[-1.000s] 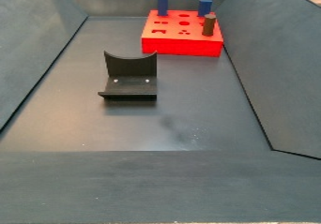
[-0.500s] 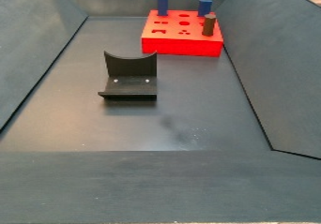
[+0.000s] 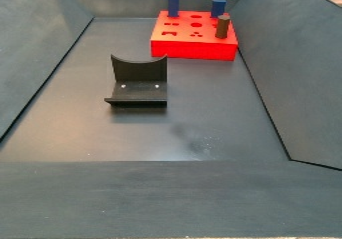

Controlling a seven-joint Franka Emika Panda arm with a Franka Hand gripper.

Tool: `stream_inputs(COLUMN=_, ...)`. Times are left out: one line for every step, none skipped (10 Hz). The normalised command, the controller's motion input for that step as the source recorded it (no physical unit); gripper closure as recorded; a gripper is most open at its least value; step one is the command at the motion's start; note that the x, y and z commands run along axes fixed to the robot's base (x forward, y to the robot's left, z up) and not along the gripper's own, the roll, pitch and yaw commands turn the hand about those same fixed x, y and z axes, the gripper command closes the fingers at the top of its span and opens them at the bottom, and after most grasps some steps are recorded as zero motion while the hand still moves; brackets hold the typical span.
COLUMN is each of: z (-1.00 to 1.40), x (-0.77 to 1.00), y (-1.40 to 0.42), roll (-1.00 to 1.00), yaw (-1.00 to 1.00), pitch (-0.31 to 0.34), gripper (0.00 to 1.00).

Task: Pick up the round object. Move up. Place the round object on the fixture. Regrasp the round object. Move to above the board. Insert the round object.
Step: Insert the round object.

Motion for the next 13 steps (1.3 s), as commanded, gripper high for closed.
stream_inputs(z=-0.68, x=-0.13, y=0.0, roll=-0.23, yaw=0.0, pitch=-0.099, gripper=1.0)
stream_inputs(z=-0.59, x=-0.08, y=0.0, roll=-0.25, yaw=0.0, pitch=-0.111, gripper=1.0)
stream_inputs(z=-0.65, x=-0.12, y=0.0, roll=-0.24, yaw=0.0, pitch=-0.106, gripper=1.0)
stream_inputs(z=-0.66, x=-0.13, y=0.0, roll=-0.23, yaw=0.0, pitch=-0.101, gripper=1.0)
stream_inputs(z=-0.65, x=-0.14, y=0.0, roll=-0.23, yaw=0.0, pitch=-0.106, gripper=1.0)
stream_inputs(z=-0.61, x=-0.09, y=0.0, roll=-0.24, yaw=0.0, pitch=-0.124, gripper=1.0)
stream_inputs(z=-0.77, x=-0.16, y=0.0, roll=-0.13, yaw=0.0, pitch=-0.13, gripper=1.0)
stream_inputs(z=-0.75, x=-0.3, y=-0.19, roll=-0.01, yaw=0.0, pitch=-0.133, gripper=1.0)
stream_inputs(z=-0.37, x=-0.19, y=-0.26, roll=0.0, yaw=0.01, pitch=-0.057, gripper=1.0)
stream_inputs(z=-0.16, x=-0.06, y=-0.17, roll=0.0, yaw=0.03, pitch=-0.047, gripper=1.0)
stream_inputs(z=-0.13, x=-0.01, y=0.0, roll=0.0, yaw=0.0, pitch=-0.011, gripper=1.0)
stream_inputs(z=-0.07, x=-0.05, y=0.05, roll=0.0, yaw=0.0, pitch=0.0, gripper=1.0)
stream_inputs(z=-0.2, x=-0.05, y=0.04, roll=0.0, yaw=0.02, pitch=-0.013, gripper=1.0)
